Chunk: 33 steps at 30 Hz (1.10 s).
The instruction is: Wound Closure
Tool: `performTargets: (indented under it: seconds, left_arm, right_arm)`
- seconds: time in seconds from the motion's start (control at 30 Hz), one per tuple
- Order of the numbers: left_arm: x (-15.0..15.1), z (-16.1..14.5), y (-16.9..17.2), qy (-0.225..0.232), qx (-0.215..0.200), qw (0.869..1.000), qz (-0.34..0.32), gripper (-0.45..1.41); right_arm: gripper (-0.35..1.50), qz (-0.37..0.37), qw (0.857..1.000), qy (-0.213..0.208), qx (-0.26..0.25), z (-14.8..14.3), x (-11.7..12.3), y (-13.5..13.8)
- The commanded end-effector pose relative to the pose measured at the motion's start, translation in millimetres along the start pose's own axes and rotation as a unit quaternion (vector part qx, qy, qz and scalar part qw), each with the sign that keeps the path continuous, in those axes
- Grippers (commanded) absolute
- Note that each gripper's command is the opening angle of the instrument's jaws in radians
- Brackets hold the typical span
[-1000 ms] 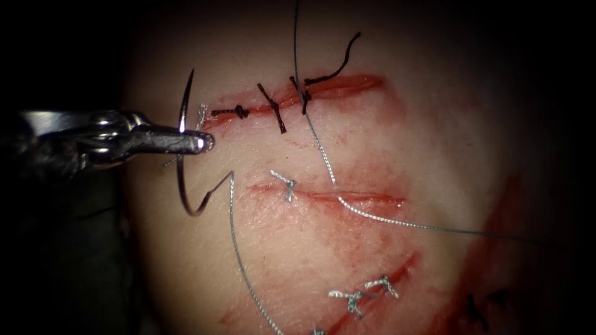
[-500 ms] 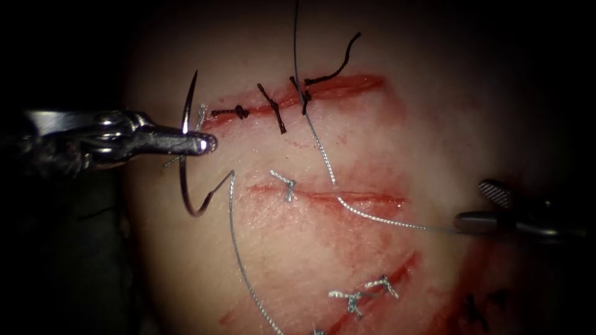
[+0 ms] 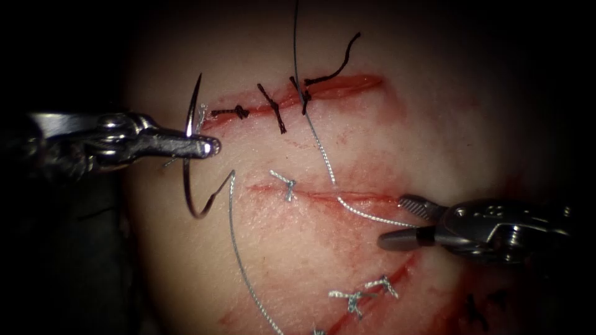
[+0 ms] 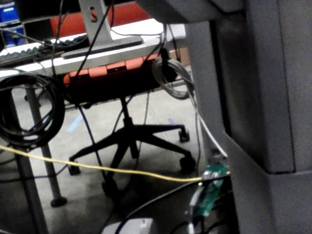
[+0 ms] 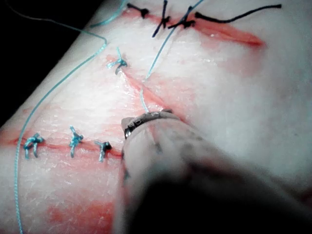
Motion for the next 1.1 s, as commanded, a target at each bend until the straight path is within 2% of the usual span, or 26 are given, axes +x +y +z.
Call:
performTargets:
  seconds: [0.03,0.1,0.17,0.27,0.33,0.47,0.5,0.53,0.63,0.7,0.73,0.77,0.8,0.83,1.1]
  left_arm:
    - [0.0,0.3,-0.5,0.000,0.000,1.000,0.000,-0.45]
    - [0.0,0.3,-0.5,0.000,0.000,1.000,-0.001,-0.45]
    - [0.0,0.3,-0.5,0.000,-0.001,1.000,-0.001,-0.45]
    - [0.0,0.3,-0.5,0.000,-0.001,1.000,-0.001,-0.45]
    - [0.0,0.3,-0.5,-0.001,-0.001,1.000,-0.001,-0.45]
    - [0.0,0.4,-0.5,-0.001,-0.001,1.000,-0.001,-0.45]
    - [-0.1,0.4,-0.4,-0.001,-0.001,1.000,-0.001,-0.45]
    - [-0.1,0.4,-0.4,-0.001,-0.001,1.000,-0.001,-0.45]
    - [-0.1,0.5,-0.4,-0.002,-0.001,1.000,-0.001,-0.45]
    - [-0.1,0.5,-0.4,-0.002,-0.002,1.000,-0.001,-0.45]
    - [-0.1,0.5,-0.4,-0.002,-0.002,1.000,-0.001,-0.45]
    - [-0.1,0.5,-0.4,-0.002,-0.002,1.000,-0.001,-0.45]
    - [-0.1,0.5,-0.4,-0.002,-0.002,1.000,-0.001,-0.45]
    - [-0.2,0.5,-0.4,-0.003,-0.002,1.000,-0.001,-0.45]
    - [-0.2,0.5,-0.4,-0.004,-0.001,1.000,-0.002,-0.45]
  right_arm:
    - [0.37,-0.013,1.000,0.002,0.017,1.3,0.7,-0.3]
    - [0.30,-0.016,1.000,0.000,0.020,1.5,0.8,-0.3]
    - [0.39,-0.023,0.999,-0.001,0.027,1.8,0.8,-0.3]
    - [0.35,-0.029,0.999,-0.003,0.031,2.1,0.8,-0.1]
    - [0.46,-0.029,0.999,-0.003,0.030,2.5,0.7,0.1]
    - [0.46,-0.029,0.999,-0.003,0.027,3.1,0.7,0.4]
    - [0.66,-0.029,0.999,-0.003,0.027,3.4,0.8,0.5]
    - [0.71,-0.029,0.999,-0.002,0.025,3.6,0.9,0.5]
    - [0.67,-0.030,0.999,-0.002,0.021,4.2,0.8,0.5]
    - [0.57,-0.032,0.999,-0.002,0.020,4.7,0.7,0.4]
    - [0.44,-0.032,0.999,-0.002,0.019,4.9,0.7,0.4]
    - [0.04,-0.032,0.999,-0.002,0.019,5.1,0.7,0.4]
    - [-0.25,-0.027,0.999,-0.003,0.019,5.1,0.7,0.4]
    - [-0.35,-0.024,0.999,-0.003,0.020,5.0,0.7,0.2]
    - [-0.35,-0.007,1.000,0.000,0.018,2.6,1.0,0.6]
